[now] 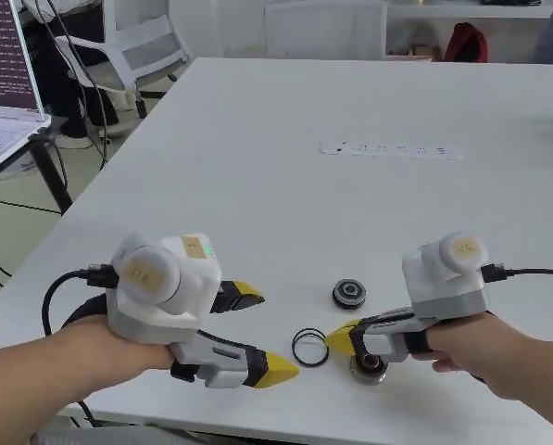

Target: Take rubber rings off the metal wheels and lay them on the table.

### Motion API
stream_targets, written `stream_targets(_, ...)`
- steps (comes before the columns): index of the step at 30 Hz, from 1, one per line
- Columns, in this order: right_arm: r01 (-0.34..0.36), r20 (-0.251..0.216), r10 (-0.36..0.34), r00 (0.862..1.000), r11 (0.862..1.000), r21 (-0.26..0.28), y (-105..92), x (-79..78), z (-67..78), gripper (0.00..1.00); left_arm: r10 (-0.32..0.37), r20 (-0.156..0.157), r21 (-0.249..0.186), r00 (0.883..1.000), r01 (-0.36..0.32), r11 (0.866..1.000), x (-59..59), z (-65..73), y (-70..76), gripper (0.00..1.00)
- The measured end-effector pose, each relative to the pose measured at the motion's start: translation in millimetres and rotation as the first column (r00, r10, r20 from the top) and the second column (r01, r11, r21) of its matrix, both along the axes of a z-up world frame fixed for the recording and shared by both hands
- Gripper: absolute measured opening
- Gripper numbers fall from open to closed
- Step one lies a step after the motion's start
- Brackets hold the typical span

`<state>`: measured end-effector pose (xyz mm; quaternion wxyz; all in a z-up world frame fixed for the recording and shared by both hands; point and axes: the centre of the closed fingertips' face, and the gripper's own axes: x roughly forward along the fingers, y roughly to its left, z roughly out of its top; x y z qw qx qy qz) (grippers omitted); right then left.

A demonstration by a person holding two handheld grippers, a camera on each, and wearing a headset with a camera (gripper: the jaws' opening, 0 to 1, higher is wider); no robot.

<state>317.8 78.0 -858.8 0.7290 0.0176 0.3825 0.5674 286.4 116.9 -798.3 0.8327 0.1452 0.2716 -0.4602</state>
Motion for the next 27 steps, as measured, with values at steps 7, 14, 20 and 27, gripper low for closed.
stream_targets(7,-0.004,0.012,0.004,1.0,1.0,-0.016,-0.7,1.0,-2.4,0.0,0.001,-0.002,0.001,1.0,-0.001,1.0,0.5,-1.3,0.4,0.59)
stream_targets(14,-0.003,0.017,0.003,1.0,1.0,-0.026,-1.7,2.3,-4.2,0.0,0.0,-0.009,0.005,1.0,0.0,1.0,0.0,-3.4,0.5,0.59)
stream_targets(20,-0.007,0.029,0.008,1.0,0.999,-0.035,-2.5,3.0,-4.6,0.01,-0.002,-0.011,0.007,1.0,0.002,1.0,0.7,-3.9,0.5,0.59)
stream_targets(27,-0.023,0.054,0.026,0.998,0.999,-0.047,-2.7,1.3,-3.4,0.04,-0.004,-0.014,0.009,1.0,0.004,1.0,1.3,-5.0,0.2,0.59)
